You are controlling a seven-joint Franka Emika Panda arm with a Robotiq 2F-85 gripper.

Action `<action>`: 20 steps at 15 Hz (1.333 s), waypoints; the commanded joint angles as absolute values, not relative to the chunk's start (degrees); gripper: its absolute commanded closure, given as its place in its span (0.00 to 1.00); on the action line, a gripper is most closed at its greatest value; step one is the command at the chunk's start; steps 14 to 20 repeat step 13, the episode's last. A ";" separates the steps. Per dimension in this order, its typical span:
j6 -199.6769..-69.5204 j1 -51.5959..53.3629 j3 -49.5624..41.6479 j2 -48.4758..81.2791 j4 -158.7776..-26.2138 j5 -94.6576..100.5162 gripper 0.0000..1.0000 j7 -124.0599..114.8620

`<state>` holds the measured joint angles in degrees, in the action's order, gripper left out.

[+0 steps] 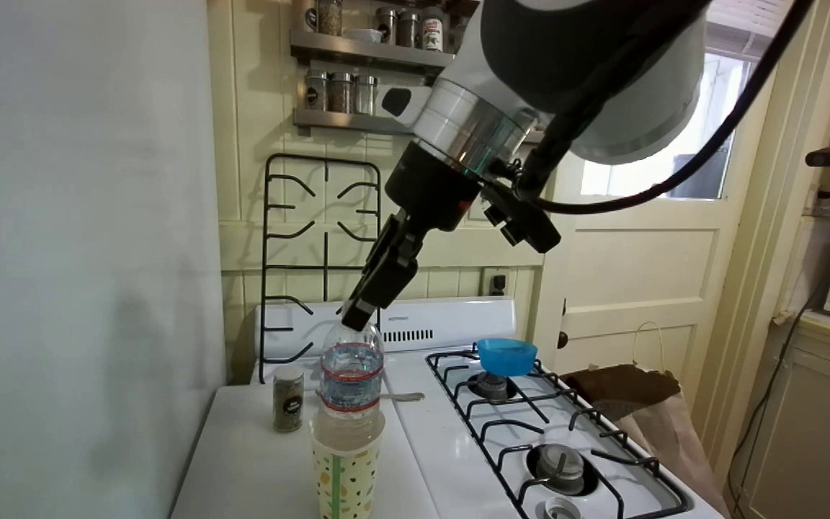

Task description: Put the water bottle in the coffee cup.

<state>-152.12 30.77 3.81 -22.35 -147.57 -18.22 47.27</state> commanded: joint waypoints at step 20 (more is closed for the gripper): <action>-150.60 30.39 3.02 -26.78 -146.37 -17.38 0.00 47.10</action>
